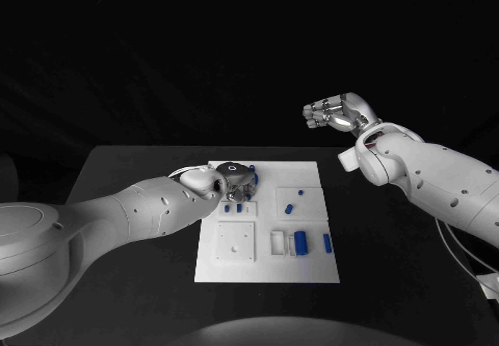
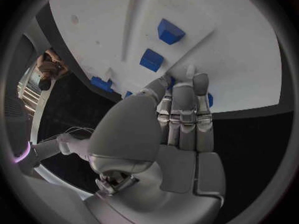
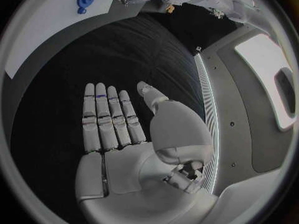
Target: Assemble the parts on the task board
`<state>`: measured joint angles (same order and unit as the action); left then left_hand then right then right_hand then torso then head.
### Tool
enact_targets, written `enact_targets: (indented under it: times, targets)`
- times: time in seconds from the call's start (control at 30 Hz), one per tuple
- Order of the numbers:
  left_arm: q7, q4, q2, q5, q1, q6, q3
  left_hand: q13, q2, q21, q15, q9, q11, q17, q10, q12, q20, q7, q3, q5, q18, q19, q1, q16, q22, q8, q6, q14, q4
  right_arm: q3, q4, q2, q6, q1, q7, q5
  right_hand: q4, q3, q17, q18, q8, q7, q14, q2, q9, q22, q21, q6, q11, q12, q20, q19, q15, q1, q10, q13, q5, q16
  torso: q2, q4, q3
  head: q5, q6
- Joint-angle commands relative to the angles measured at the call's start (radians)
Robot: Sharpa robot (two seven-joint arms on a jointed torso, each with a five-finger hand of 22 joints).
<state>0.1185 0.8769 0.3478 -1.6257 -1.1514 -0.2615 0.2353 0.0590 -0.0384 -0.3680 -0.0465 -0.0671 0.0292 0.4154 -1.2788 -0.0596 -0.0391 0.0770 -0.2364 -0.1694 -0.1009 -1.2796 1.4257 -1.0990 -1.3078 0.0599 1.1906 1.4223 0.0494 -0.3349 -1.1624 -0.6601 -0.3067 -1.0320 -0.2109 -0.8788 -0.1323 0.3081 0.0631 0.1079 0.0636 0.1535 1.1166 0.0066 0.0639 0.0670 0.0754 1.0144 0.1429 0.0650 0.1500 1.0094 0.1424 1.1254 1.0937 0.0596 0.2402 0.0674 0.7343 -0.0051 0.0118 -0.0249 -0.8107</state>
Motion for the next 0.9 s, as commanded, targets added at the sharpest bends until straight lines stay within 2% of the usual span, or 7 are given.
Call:
enact_targets:
  times: [0.03,0.27,0.5,0.63,0.7,0.8,0.9]
  targets:
    - [0.018,0.001,0.000,0.006,0.004,-0.014,0.002,0.001,0.018,-0.013,-0.001,-0.005,-0.003,0.000,-0.028,0.001,-0.002,0.003,0.006,-0.004,-0.018,-0.002,0.007,-0.004,-0.023,0.006,0.028,0.009,0.016,-0.001,-0.002,0.001,0.004,0.000,-0.010,-0.001,0.000,0.004,-0.002,0.008,-0.002,0.000,-0.008,-0.007,-0.001,-0.001,-0.004,-0.004,-0.001,-0.006,-0.001,-0.008,0.000,0.002,-0.004,-0.001,0.004,-0.006,0.000,0.0001,0.0002,0.000,-0.001]
    - [0.019,0.003,0.003,0.018,0.005,-0.044,0.002,0.001,0.046,-0.047,-0.002,-0.004,-0.004,-0.005,-0.040,0.002,-0.003,0.005,0.033,-0.005,-0.019,0.011,0.000,-0.009,-0.021,0.004,0.041,0.007,0.056,-0.001,-0.002,0.002,0.004,0.000,-0.010,-0.001,0.000,0.004,-0.002,0.008,-0.002,0.000,-0.008,-0.007,-0.001,-0.001,-0.004,-0.004,-0.001,-0.006,-0.001,-0.008,0.000,0.002,-0.004,-0.001,0.004,-0.006,0.000,-0.0003,0.0006,-0.001,0.001]
    - [0.021,0.008,0.014,0.042,0.005,-0.059,0.001,0.001,0.049,-0.051,0.000,-0.003,-0.001,-0.007,-0.030,0.002,-0.001,0.006,0.035,-0.007,-0.021,0.014,-0.006,-0.010,-0.021,0.003,0.034,0.007,0.058,-0.001,-0.002,0.002,0.003,0.000,-0.010,-0.001,0.000,0.004,-0.002,0.008,-0.002,0.000,-0.008,-0.007,-0.001,-0.001,-0.004,-0.004,-0.001,-0.006,-0.001,-0.008,0.000,0.002,-0.004,-0.001,0.004,-0.006,0.000,-0.0007,0.0002,-0.001,0.003]
    - [0.023,0.017,0.022,0.053,0.005,-0.066,-0.004,0.001,0.049,-0.052,0.000,-0.003,-0.001,-0.007,-0.030,0.002,-0.001,0.006,0.035,-0.007,-0.022,0.015,-0.007,-0.010,-0.021,0.003,0.033,0.007,0.059,-0.001,-0.003,0.001,0.004,0.000,-0.010,-0.001,0.000,0.004,-0.002,0.008,-0.002,0.000,-0.008,-0.007,-0.001,-0.001,-0.004,-0.004,-0.001,-0.006,-0.001,-0.008,0.000,0.002,-0.004,-0.001,0.004,-0.006,0.000,0.0002,-0.0005,-0.001,0.005]
    - [0.022,0.029,0.030,0.062,0.005,-0.068,-0.011,0.001,0.048,-0.054,0.001,-0.002,0.000,-0.008,-0.029,0.002,0.001,0.006,0.036,-0.007,-0.023,0.015,-0.009,-0.011,-0.020,0.003,0.032,0.007,0.059,-0.001,-0.004,0.001,0.004,0.000,-0.010,0.001,0.001,0.005,-0.002,0.008,-0.002,0.000,-0.008,-0.008,-0.001,-0.001,-0.004,-0.004,-0.001,-0.006,-0.001,-0.008,0.000,0.001,-0.004,-0.001,0.005,-0.005,0.000,-0.0001,-0.0007,-0.001,0.006]
    - [0.019,0.050,0.040,0.068,0.005,-0.065,-0.029,0.001,0.045,-0.055,0.001,-0.002,0.000,-0.008,-0.028,0.002,0.001,0.005,0.038,-0.006,-0.024,0.016,-0.014,-0.011,-0.020,0.003,0.031,0.006,0.058,-0.001,-0.004,0.001,0.005,0.000,-0.010,0.005,0.001,0.005,-0.002,0.008,-0.002,0.000,-0.008,-0.008,-0.001,-0.001,-0.004,-0.004,-0.001,-0.006,-0.001,-0.008,0.000,0.001,-0.004,-0.001,0.005,-0.005,-0.001,0.0002,0.0000,-0.002,0.007]
    - [0.013,0.076,0.056,0.073,0.004,-0.057,-0.054,0.001,0.044,-0.055,0.001,-0.002,0.000,-0.009,-0.027,0.002,0.001,0.005,0.038,-0.005,-0.024,0.016,-0.015,-0.010,-0.020,0.003,0.031,0.006,0.058,-0.001,-0.004,-0.002,0.005,0.000,-0.009,0.007,0.001,0.005,-0.002,0.008,-0.002,0.000,-0.008,-0.008,-0.001,-0.001,-0.004,-0.004,-0.001,-0.006,-0.001,-0.008,0.000,0.001,-0.004,-0.001,0.005,-0.005,-0.001,0.0024,0.0005,0.000,0.008]
